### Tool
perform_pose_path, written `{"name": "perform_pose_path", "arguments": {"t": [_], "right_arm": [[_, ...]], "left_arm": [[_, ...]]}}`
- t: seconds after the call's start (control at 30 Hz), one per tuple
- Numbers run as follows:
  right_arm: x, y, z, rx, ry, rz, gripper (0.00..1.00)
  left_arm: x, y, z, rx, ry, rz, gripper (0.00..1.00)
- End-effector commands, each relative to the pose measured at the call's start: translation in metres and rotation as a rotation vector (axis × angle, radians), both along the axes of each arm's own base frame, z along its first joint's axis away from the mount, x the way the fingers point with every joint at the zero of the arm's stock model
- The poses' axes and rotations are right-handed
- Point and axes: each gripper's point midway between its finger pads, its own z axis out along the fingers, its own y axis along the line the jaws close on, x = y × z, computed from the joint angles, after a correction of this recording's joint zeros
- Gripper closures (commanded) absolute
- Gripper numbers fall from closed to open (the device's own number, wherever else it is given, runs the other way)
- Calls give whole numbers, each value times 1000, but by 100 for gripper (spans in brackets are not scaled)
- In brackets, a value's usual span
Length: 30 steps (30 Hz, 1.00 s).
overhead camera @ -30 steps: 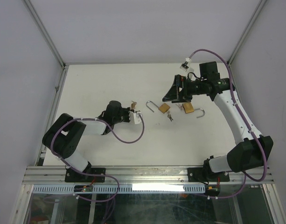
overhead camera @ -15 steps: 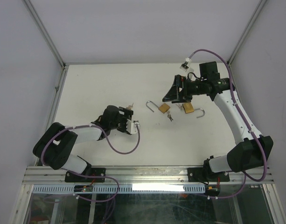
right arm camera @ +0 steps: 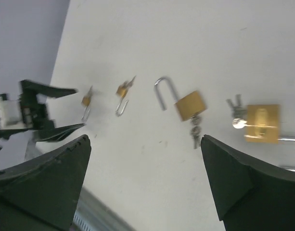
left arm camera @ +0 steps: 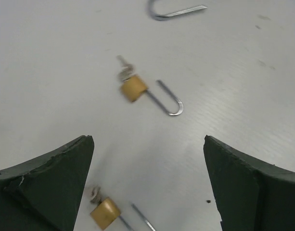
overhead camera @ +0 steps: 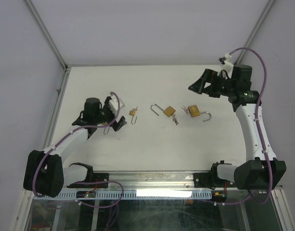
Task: Unlock with the key
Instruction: Reset both arms
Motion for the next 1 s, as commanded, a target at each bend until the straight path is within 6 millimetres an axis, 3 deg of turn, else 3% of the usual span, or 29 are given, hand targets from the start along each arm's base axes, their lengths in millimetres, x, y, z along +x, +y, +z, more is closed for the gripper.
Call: {"name": "perform_pose_path", "arguments": {"t": [0.0,0.13,0.3,0.4,0.53,0.6,0.73,0.97], "right_arm": [[41,-77,25,-56,-205,-356,0],[50,-133,8,-107,-238,-610,0],[31,-195,-31,-166,-292,-977,0],[3,-232,-75,-158,-258,-1265,0],[-22,-239,-121,-166,-248,-1345,0],[-29,-237,-135,-147,-244,-1351,0],[-36,-234,-152,-141,-246,-1344,0],[-37,-231,-164,-151,-266,-1312,0]], "left_arm": [[51,49,69,-415,75,448,1],[71,130,70,-533,19,809,1],[60,217,48,-594,-38,1188,1],[48,251,36,-605,-95,1323,1],[33,282,28,-617,-229,1480,1],[30,287,24,-593,-263,1494,1],[30,265,24,-577,-278,1342,1],[32,240,22,-551,-266,1195,1]]}}
